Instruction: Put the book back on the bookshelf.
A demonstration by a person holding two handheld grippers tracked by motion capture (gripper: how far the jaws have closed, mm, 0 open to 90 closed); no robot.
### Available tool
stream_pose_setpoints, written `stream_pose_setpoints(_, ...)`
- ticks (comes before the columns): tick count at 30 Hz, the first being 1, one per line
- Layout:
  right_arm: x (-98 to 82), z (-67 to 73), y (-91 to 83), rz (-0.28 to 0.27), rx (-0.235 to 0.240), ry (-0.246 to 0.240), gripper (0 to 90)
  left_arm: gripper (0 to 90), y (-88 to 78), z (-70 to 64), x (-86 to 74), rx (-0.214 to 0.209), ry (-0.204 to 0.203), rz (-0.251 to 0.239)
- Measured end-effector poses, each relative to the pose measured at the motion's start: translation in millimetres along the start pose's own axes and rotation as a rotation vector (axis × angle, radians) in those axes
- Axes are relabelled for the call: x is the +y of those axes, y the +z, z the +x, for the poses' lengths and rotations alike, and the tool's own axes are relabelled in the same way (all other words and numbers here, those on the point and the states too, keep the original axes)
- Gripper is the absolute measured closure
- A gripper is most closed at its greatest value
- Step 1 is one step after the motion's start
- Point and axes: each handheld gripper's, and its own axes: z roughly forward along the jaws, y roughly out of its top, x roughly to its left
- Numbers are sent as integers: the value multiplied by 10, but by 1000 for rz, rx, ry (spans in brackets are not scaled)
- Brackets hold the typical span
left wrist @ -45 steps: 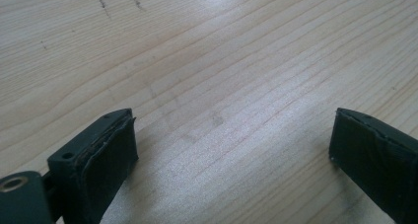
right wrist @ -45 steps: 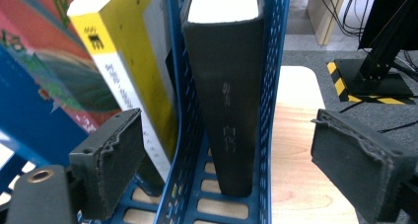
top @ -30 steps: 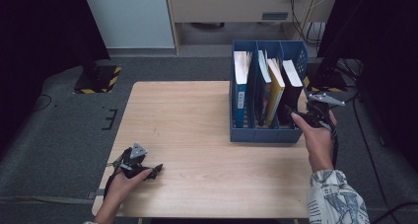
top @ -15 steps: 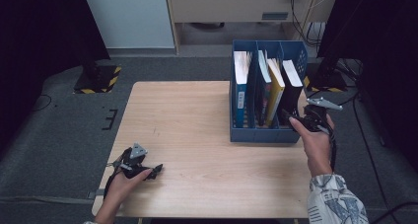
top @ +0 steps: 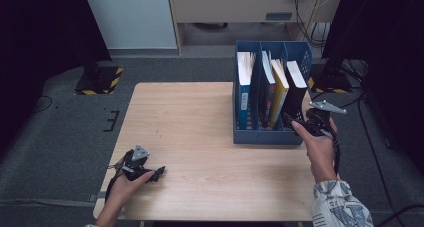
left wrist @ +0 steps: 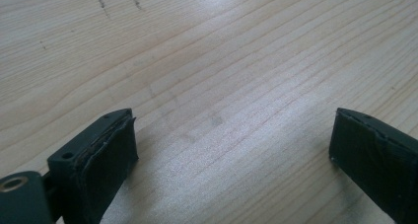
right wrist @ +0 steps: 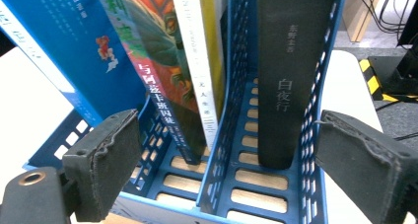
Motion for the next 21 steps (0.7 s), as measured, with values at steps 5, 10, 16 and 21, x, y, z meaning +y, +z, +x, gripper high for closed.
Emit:
stream_pose_setpoints(5,-11,49,-16,-2,21,5,92,34,0,0,0,0,0,0)
stream_pose_setpoints(10,-17,121,-31,-11,46,-2,71,34,0,0,0,0,0,0)
stream_pose_setpoints(16,-27,199,-34,-13,81,-10,55,34,0,0,0,0,0,0)
stream_pose_setpoints(21,-28,270,-40,-23,102,-17,46,34,0,-1,0,0,0,0)
